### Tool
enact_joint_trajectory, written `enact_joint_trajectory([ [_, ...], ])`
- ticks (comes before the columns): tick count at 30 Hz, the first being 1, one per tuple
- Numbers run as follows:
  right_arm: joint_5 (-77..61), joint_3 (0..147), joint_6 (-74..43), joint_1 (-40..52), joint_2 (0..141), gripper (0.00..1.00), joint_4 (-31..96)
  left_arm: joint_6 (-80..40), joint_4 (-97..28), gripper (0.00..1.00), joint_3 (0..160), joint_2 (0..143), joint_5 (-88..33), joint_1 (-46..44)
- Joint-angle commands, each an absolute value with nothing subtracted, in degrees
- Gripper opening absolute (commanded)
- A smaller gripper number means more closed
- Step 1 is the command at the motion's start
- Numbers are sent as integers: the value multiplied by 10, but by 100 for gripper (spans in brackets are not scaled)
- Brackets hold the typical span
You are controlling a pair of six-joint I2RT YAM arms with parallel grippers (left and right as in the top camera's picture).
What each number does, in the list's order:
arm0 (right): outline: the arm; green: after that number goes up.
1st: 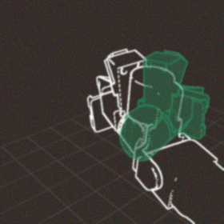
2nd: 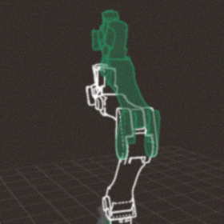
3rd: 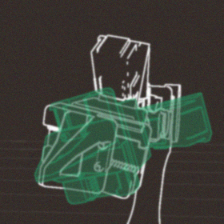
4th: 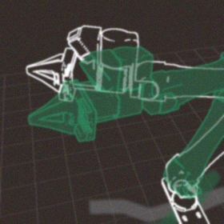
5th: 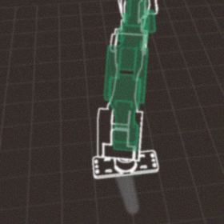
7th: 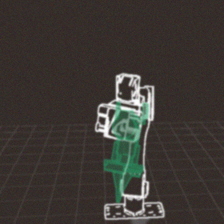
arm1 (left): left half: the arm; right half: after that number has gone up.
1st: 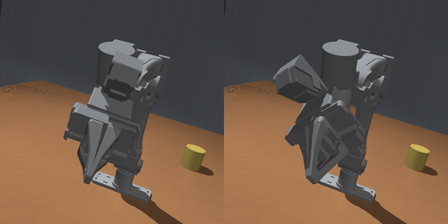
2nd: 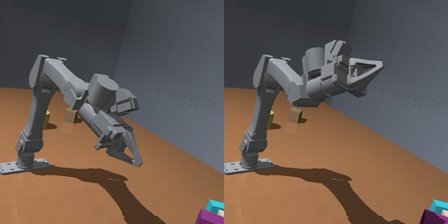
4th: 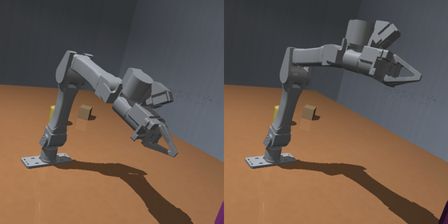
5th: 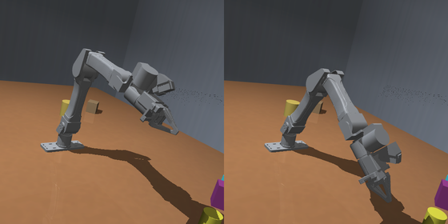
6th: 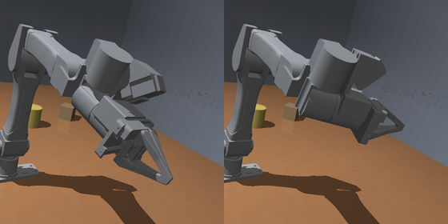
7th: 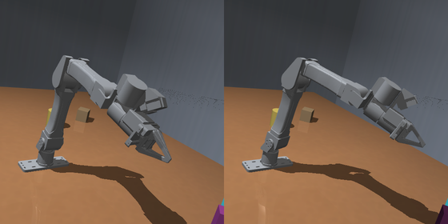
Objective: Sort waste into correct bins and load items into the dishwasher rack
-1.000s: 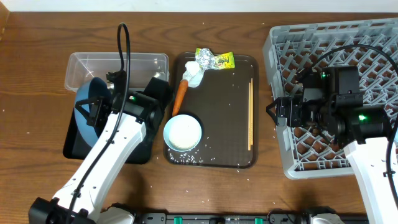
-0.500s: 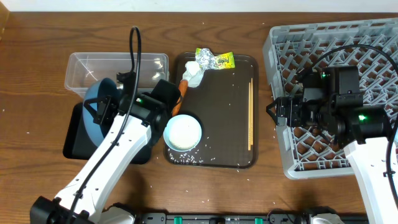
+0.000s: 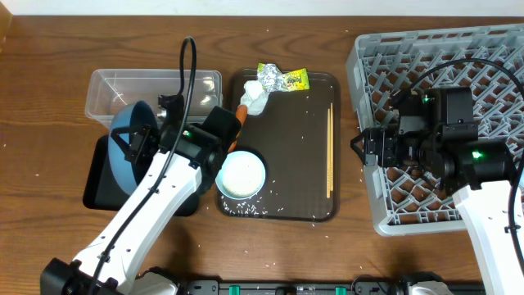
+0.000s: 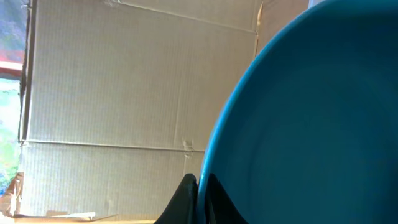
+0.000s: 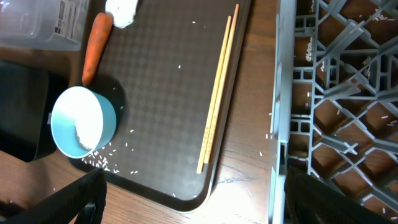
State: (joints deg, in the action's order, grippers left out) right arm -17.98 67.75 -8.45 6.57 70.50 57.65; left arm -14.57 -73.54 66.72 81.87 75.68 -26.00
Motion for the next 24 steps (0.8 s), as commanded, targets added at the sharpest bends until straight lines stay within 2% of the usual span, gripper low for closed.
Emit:
enact_joint_trajectory([
  [1, -178, 678, -76, 73, 704, 85, 576, -150, -738, 6, 678, 815, 787, -261],
  [15, -178, 678, -76, 73, 704, 85, 576, -147, -737, 6, 679, 813, 757, -262],
  [20, -178, 678, -76, 73, 704, 85, 574, -151, -728, 6, 716, 780, 653, -273],
  [24, -215, 678, -76, 73, 704, 84, 555, -151, -693, 6, 770, 737, 473, -302],
])
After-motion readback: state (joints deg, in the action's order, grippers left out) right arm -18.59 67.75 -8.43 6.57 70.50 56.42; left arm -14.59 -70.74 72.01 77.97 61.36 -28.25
